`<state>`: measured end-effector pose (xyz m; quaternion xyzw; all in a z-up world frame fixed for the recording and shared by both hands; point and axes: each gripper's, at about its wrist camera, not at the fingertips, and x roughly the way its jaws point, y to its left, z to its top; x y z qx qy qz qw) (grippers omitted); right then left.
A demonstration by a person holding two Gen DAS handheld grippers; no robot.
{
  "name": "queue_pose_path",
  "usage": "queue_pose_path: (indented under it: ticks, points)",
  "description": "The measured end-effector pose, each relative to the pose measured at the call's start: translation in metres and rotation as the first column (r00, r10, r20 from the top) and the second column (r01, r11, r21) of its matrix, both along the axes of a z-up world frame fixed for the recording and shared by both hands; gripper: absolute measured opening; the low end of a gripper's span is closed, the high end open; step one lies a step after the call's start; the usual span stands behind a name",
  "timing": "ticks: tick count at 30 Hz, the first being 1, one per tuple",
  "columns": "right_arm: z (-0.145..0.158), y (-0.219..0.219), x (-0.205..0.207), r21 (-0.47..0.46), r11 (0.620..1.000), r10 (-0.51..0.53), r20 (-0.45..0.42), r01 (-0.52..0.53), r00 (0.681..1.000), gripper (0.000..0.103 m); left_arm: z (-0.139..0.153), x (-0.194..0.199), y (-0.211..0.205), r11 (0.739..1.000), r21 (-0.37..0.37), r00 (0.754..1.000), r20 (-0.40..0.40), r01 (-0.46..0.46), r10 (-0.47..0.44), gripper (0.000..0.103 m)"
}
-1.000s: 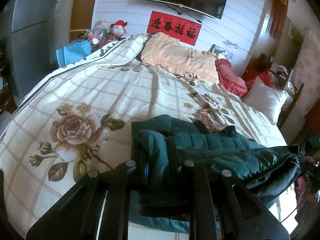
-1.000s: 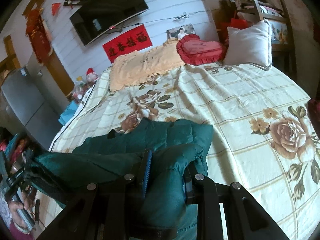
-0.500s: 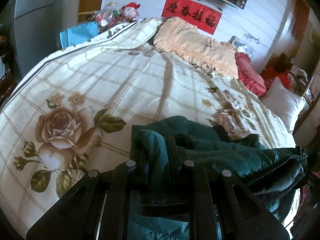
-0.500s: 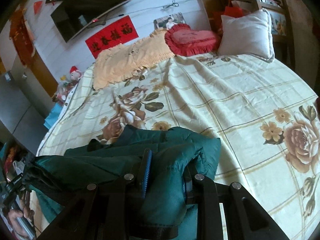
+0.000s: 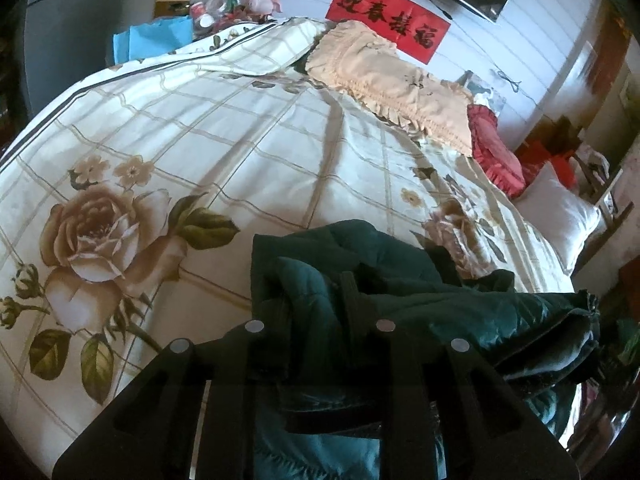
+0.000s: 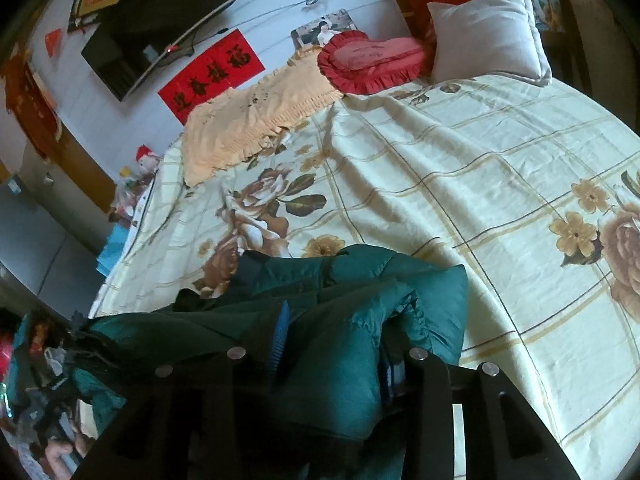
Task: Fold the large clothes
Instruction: 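Fold the hem up toward the collar with both tools, then lay the folded hem down and release it with both tools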
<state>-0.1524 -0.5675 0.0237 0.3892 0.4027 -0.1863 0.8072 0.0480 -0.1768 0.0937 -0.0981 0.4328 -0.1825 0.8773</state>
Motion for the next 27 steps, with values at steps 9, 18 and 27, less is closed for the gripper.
queue_pose_path:
  ticks: [9,18,27]
  points:
    - [0.023,0.0,-0.012,-0.015,1.0,0.023,0.009,-0.023,1.0,0.044,0.021,-0.009,0.01,0.998,-0.01,0.998,0.013,0.062,-0.062,0.023]
    - [0.045,-0.005,-0.016,0.018,1.0,-0.022,0.109,0.02,0.994,0.071,0.026,-0.01,0.016,0.995,-0.056,0.997,-0.007,0.079,-0.079,0.031]
    - [0.069,0.026,-0.02,-0.075,0.995,0.068,0.11,-0.06,0.992,0.074,0.058,-0.028,0.042,0.987,-0.16,0.992,0.122,-0.007,0.026,0.087]
